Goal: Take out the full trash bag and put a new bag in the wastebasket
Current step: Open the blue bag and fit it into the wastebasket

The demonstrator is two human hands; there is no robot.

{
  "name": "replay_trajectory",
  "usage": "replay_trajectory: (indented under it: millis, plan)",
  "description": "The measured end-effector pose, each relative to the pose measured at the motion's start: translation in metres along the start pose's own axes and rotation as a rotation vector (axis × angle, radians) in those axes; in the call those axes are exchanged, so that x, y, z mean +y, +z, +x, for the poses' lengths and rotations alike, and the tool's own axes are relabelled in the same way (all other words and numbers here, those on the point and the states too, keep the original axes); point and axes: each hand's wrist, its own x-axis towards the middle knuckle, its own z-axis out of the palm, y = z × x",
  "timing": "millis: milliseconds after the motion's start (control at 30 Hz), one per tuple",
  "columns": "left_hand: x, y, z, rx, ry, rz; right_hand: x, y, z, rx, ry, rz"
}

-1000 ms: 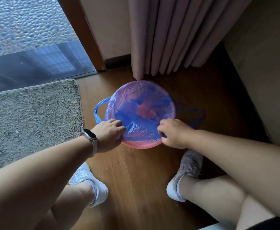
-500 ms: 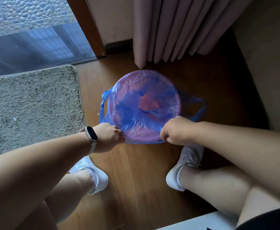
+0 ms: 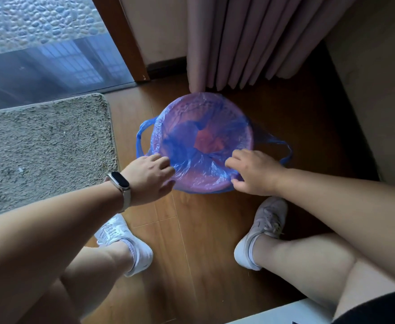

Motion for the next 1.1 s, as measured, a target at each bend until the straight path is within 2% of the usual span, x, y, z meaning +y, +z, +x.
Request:
replay_trajectory:
  millis: [67, 267, 367, 500, 667, 900, 1100]
  plan:
    - [0.010, 0.003, 0.010, 0.008, 0.010, 0.030, -0.003, 0.004, 0.003, 0.013, -0.057, -0.096]
    - [0.009, 0.021, 0.024, -0.173, 0.077, 0.020, -0.012, 0.012, 0.010, 0.028, -0.197, -0.197]
    - [0.003, 0.022, 0.027, -0.164, 0.120, 0.042, -0.011, 0.017, 0.013, 0.042, -0.251, -0.230]
    - [0.001, 0.024, 0.035, -0.102, 0.098, 0.071, -0.007, 0.020, 0.024, 0.154, -0.257, -0.275]
    - [-0.010, 0.025, 0.039, -0.026, 0.104, 0.035, 0.004, 0.019, 0.033, 0.252, -0.279, -0.229]
    - [-0.009, 0.022, 0.036, -0.007, 0.106, 0.029, 0.001, 0.019, 0.029, 0.243, -0.230, -0.259]
    - [-0.013, 0.027, 0.028, -0.048, 0.119, 0.005, -0.001, 0.018, 0.030, 0.126, -0.227, -0.268]
